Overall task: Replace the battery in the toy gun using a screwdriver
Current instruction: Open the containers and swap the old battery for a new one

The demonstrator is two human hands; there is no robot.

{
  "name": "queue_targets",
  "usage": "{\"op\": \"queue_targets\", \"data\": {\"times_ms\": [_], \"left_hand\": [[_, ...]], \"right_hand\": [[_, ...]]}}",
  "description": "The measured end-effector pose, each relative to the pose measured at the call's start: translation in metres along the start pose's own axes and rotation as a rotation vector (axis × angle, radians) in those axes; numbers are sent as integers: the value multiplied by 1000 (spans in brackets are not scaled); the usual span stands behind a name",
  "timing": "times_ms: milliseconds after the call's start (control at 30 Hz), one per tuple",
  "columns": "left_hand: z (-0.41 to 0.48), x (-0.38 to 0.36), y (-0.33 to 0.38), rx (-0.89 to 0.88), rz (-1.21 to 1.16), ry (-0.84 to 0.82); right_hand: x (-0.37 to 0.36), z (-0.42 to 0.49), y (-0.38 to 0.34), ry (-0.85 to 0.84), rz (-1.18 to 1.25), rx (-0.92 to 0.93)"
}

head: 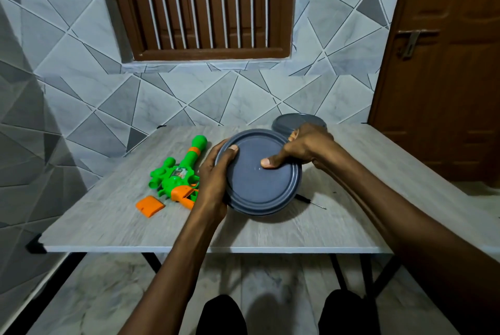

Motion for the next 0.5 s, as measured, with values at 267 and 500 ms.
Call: {"op": "queue_targets", "data": {"times_ms": [267,500], "left_hand": [[-2,-2,3,-71,49,97],[12,9,-6,211,-152,-79]], "right_hand": [[1,1,-7,16,-59,26],[-3,8,0,17,132,110]]}}
Point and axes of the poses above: each hand's wrist, its own z-axis towards the middle knuckle, its own x-axis out of the back of the hand, y = z × x, the point moved 2 cm from there along z, towards the middle knuckle, and after that the axes turned 12 degrees about z, right-handed, at the moved point
